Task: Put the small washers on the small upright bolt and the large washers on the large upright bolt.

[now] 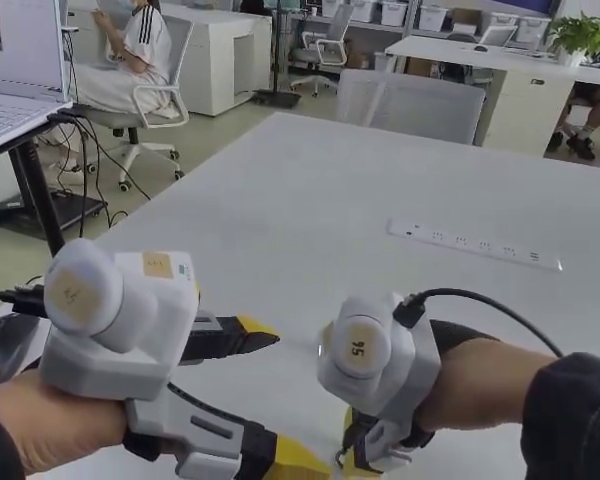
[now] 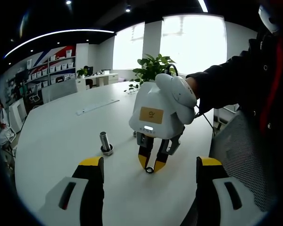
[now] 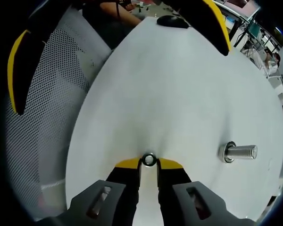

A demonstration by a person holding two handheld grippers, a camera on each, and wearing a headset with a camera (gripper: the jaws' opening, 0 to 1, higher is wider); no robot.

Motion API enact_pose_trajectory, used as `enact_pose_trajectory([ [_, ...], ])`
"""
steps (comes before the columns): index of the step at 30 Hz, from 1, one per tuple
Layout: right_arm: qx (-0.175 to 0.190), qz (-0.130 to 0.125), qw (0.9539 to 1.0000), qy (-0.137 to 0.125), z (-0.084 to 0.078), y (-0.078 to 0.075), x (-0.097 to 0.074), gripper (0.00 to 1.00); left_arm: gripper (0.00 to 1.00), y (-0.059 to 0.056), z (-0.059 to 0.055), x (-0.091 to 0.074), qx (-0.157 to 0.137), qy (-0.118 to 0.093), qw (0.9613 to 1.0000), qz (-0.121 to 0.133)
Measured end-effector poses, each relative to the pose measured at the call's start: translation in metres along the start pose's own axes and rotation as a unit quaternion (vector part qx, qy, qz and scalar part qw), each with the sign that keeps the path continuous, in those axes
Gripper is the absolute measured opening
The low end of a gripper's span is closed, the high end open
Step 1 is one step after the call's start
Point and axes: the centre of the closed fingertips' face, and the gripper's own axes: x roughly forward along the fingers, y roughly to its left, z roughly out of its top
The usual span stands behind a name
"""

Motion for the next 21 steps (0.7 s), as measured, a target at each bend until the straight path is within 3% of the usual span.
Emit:
enact_pose_trajectory([
  [10, 0.003, 0.000, 1.0000, 0.005, -0.002, -0.001, 0.000, 0.14, 0.80, -0.001, -0.002, 0.000, 0.000, 0.002, 1.0000, 0.000],
  [21, 0.018, -0.006, 0.9998, 0.010, -0.016, -0.004, -0.010, 0.14, 0.80, -0.002, -0.002, 0.000, 0.001, 0.003, 1.0000, -0.004],
])
